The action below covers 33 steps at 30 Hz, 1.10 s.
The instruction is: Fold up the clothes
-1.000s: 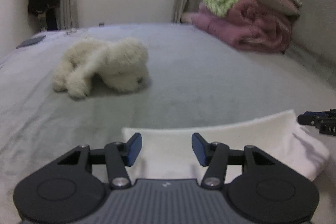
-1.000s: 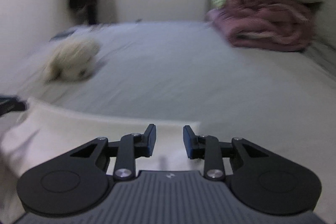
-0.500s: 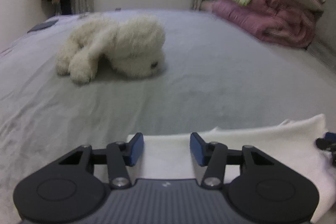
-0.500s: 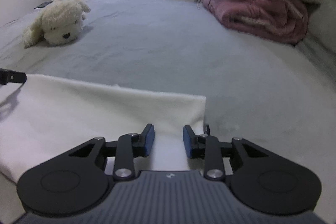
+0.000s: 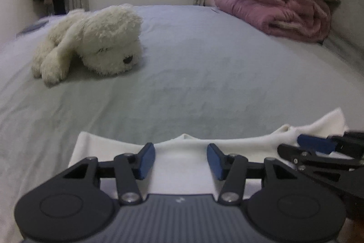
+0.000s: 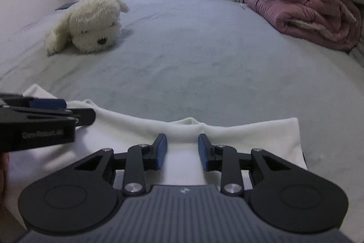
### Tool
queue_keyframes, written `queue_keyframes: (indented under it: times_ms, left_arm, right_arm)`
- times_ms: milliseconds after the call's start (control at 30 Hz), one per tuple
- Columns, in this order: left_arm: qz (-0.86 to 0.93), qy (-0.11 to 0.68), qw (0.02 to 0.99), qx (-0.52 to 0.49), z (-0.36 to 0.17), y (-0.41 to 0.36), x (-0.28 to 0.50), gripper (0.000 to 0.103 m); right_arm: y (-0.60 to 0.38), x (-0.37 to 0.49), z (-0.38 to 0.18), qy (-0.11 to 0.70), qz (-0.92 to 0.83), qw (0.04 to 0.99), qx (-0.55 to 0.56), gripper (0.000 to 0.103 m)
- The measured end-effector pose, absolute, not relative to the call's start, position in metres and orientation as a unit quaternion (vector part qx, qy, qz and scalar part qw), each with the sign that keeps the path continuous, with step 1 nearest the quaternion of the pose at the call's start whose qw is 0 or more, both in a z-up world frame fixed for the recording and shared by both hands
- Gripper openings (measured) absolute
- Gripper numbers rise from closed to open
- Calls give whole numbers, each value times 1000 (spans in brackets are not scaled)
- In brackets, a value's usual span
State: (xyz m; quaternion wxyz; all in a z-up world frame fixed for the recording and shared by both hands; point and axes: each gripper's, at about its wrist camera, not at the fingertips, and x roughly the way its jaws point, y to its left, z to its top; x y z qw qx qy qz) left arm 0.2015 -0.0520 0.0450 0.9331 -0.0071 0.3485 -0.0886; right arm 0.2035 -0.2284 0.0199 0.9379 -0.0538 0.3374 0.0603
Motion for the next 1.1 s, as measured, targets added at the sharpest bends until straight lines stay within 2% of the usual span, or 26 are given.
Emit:
queue_keyframes:
  times_ms: [133,300,500,767,1100]
  left_arm:
    - [-85,360,929,-11,41,-59,204,52]
    - [-73,339,938,-27,72,-20,146,52]
    - [-81,339,936,-44,71,-8,83,53]
    - [-64,338,937,55,33,-23,79,54]
    - [-73,322,943,48,43,-28,73,54]
  right_arm:
    - [-222,201,24,337,50,937,-81,32]
    - [-236,156,47,295,65,952,-42,34]
    - [-233,103,49,297,99,950,-19,35]
    - [-210,95,33,297,107,948,-41,36]
    - [-209,90,30,288,103,951,-38,37]
